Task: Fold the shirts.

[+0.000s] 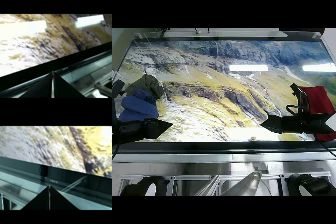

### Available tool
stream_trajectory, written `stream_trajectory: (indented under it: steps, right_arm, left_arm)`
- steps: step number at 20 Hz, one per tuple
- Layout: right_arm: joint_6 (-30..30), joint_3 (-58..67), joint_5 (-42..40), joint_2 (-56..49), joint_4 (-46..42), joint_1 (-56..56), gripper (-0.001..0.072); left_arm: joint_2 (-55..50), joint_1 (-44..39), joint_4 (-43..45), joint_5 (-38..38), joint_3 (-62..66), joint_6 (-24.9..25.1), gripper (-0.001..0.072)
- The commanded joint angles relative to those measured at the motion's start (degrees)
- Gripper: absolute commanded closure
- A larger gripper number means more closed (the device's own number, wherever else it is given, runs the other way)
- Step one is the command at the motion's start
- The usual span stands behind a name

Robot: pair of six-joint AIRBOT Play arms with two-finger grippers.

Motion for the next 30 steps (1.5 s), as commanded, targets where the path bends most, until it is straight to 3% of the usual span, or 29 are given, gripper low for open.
stream_trajectory:
  steps: [1,2,3,7,9,10,16,25,26,27,28,29,30]
  right_arm:
    - [0.0,0.0,-0.2,0.0,0.0,0.0,0.0698]
    - [0.0,0.0,-1.4,-0.2,0.0,0.0,0.0698]
    - [0.0,0.0,-2.4,-0.5,0.0,0.0,0.0697]
    - [0.0,0.0,-6.9,-2.7,0.0,0.0,0.0680]
    - [0.0,0.0,-9.2,-4.3,0.0,0.0,0.0298]
    - [0.0,0.0,-9.7,-5.0,0.0,0.0,0.0203]
    - [0.0,0.0,-10.7,-8.3,0.0,0.0,0.0209]
    - [0.0,0.0,-10.7,-8.6,0.0,0.0,0.0209]
    - [0.0,0.0,-10.7,-8.6,0.0,0.0,0.0209]
    - [0.0,0.0,-10.7,-8.6,0.0,0.0,0.0210]
    - [0.0,0.0,-10.7,-8.6,0.0,0.0,0.0209]
    - [0.0,0.0,-10.7,-8.6,0.0,0.0,0.0210]
    - [0.0,0.0,-10.7,-8.6,0.0,0.0,0.0210]
  left_arm:
    - [-0.3,0.1,3.4,7.4,0.0,0.1,0.0371]
    - [-1.6,0.0,7.3,10.1,0.8,0.1,0.0105]
    - [-3.7,0.1,12.1,12.0,2.5,0.0,0.0000]
    - [-19.0,0.1,33.0,18.4,15.4,0.0,-0.0005]
    - [-30.0,1.2,37.9,19.3,24.4,0.1,-0.0005]
    - [-36.2,2.6,39.2,18.8,29.7,0.1,-0.0006]
    - [-68.3,9.6,40.5,10.5,58.1,0.1,-0.0006]
    - [-87.6,13.3,39.9,12.6,68.4,3.7,-0.0003]
    - [-88.1,13.0,39.5,13.2,68.8,3.7,0.0014]
    - [-88.3,12.7,38.6,13.6,68.8,3.7,0.0199]
    - [-88.1,12.6,38.4,13.4,68.9,3.7,0.0642]
    - [-88.1,12.1,38.4,12.3,69.6,3.8,0.0690]
    - [-88.0,11.9,38.2,10.2,71.1,3.8,0.0690]
